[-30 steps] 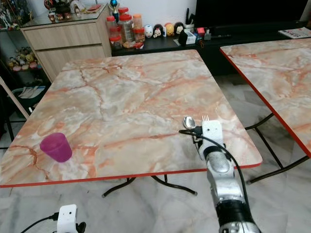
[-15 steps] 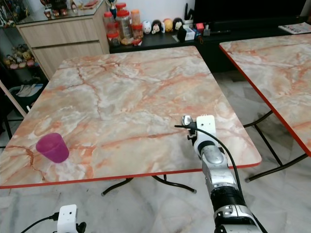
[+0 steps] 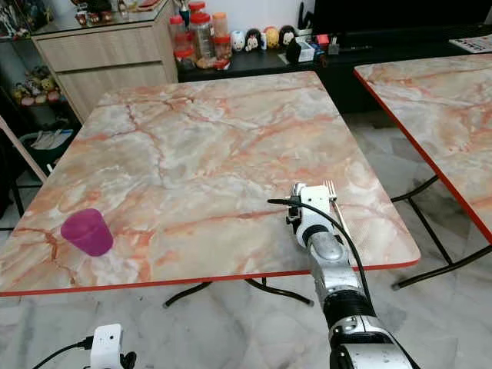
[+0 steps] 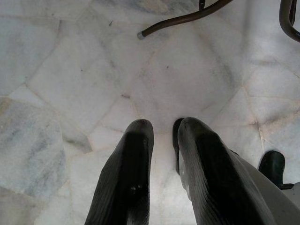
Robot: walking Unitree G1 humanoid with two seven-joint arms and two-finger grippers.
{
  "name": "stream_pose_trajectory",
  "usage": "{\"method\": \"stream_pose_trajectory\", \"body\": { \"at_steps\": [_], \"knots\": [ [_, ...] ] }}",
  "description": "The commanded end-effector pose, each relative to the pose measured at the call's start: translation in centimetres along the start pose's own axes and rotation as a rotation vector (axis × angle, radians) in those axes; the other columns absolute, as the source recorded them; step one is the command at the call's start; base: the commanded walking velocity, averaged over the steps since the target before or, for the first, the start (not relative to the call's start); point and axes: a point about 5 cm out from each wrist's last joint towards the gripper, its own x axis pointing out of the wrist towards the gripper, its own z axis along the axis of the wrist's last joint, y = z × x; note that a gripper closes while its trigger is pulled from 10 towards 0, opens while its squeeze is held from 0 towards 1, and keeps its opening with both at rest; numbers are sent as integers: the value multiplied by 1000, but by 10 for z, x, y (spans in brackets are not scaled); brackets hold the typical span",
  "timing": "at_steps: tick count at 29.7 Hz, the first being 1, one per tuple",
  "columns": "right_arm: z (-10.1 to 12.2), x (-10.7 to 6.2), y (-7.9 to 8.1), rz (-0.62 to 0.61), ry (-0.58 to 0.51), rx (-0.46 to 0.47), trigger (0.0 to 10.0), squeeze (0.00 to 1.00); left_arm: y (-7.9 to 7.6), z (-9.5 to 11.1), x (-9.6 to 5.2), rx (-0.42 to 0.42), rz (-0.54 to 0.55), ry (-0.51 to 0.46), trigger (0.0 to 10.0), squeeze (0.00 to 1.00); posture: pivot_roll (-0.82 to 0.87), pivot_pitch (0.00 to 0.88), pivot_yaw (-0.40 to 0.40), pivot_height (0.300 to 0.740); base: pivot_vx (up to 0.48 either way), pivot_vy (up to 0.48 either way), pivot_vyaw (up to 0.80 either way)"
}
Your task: Setting the table
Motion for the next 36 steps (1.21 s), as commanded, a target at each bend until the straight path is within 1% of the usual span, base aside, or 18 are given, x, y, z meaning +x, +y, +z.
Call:
{"method": "stream_pose_trajectory", "body": {
  "at_steps": [1,5,13,14,15,16,17,22,23,28,30,31,36],
  "knots": [
    [9,4,6,9,-28,3,10000,0,5,-3,-1,6,7,17,10000,0,35,45,91,740,0,0,0],
    [11,5,8,4,-41,1,10000,0,5,-4,-1,6,7,18,10000,0,36,48,91,740,0,0,0],
    [10,5,1,-28,-35,7,10000,0,6,-7,-2,18,1,28,10000,0,27,41,96,740,0,0,0],
    [8,5,0,-28,-31,14,10000,624,6,-7,-2,21,-1,29,10000,0,27,34,97,740,0,0,0],
    [8,4,0,-28,-31,16,10000,855,6,-7,-2,22,-2,29,10000,0,26,34,97,740,0,0,0],
    [8,4,0,-28,-31,17,10000,855,6,-6,-2,23,-2,28,10000,0,26,34,97,740,0,0,0],
    [8,4,0,-26,-32,20,10000,1000,5,-6,-2,23,-3,28,10000,0,27,31,96,740,0,0,0],
    [9,4,0,-31,-38,17,10000,1000,5,-5,-1,26,-5,27,10000,0,27,24,94,740,0,0,0],
    [10,4,0,-30,-44,14,10000,0,5,-5,-1,28,-6,27,10000,0,28,21,93,740,0,0,0],
    [7,2,0,-25,-42,15,10000,0,5,-5,-2,30,-6,27,10000,0,28,13,91,740,0,0,0],
    [5,2,0,-26,-33,22,10000,0,5,-5,-2,31,-7,28,10000,0,25,9,92,740,0,0,0],
    [-1,1,-2,-38,-13,34,10000,0,5,-6,-2,34,-9,30,10000,0,26,6,92,740,0,0,0],
    [-6,0,-3,-57,14,55,10000,0,5,-6,-2,41,-15,34,10000,0,24,0,94,740,0,0,0]
  ]
}}
